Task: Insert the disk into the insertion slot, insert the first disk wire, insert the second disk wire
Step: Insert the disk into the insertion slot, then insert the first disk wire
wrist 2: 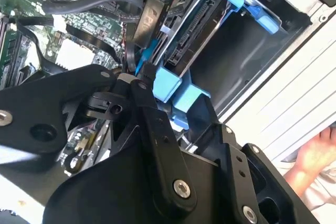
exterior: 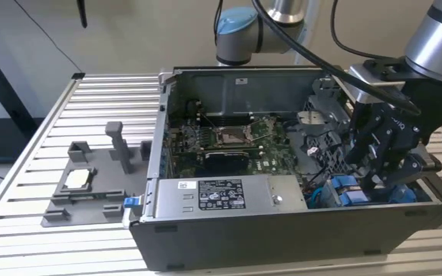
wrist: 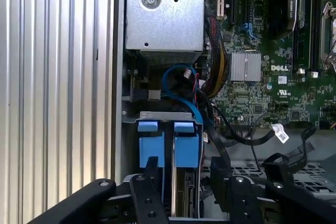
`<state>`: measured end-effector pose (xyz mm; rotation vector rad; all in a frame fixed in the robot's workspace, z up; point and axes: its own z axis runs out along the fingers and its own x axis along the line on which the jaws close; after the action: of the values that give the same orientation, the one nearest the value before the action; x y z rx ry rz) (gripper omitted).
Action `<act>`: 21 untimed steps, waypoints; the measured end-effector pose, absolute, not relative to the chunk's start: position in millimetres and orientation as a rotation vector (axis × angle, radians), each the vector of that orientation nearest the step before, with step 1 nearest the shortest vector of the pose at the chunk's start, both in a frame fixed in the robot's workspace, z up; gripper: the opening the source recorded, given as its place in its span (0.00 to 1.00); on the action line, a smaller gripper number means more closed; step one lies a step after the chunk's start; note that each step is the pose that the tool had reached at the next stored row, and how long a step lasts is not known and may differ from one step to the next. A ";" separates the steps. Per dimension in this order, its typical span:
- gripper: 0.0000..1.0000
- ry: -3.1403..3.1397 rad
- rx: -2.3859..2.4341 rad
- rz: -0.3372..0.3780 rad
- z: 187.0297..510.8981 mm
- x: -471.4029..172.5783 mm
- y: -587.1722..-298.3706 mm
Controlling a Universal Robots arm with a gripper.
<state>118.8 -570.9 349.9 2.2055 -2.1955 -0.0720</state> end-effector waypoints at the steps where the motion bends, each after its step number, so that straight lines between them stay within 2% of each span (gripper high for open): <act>1: 0.53 -2.195 2.205 -0.072 350.8 118.8 -570.6; 21: 0.53 -2.225 2.223 -0.037 383.3 116.6 -565.3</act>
<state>116.6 -565.3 383.3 2.2235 -2.2250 -0.0366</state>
